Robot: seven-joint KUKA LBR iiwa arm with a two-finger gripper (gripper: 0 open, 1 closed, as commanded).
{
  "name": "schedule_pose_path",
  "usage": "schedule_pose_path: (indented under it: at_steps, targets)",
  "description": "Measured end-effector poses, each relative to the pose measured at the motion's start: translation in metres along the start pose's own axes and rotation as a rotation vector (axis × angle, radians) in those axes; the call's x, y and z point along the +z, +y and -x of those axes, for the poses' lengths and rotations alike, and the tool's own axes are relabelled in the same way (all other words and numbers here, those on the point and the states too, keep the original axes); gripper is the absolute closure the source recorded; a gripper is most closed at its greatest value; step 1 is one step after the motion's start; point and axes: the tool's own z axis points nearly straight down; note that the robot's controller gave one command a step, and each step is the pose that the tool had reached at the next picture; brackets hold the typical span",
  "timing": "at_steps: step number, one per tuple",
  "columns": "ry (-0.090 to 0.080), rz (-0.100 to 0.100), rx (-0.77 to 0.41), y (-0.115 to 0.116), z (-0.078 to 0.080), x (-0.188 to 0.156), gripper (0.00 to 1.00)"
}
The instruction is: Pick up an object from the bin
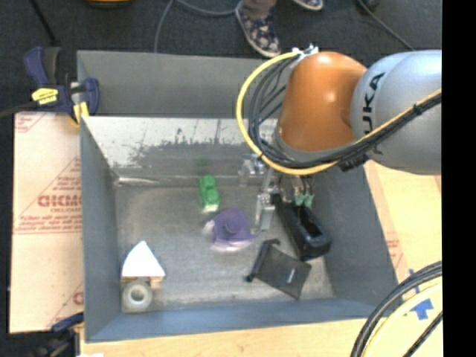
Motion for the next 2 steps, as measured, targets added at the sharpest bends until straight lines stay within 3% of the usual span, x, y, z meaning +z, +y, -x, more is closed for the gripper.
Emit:
schedule_pose_path:
  at_steps: [1,2]
  targets:
    - [-0.001,0.0,0.06,-0.004,0.007,0.042,0.0]
    - [-0.001,-0.001,-0.039,-0.009,0.015,0.058,0.0]
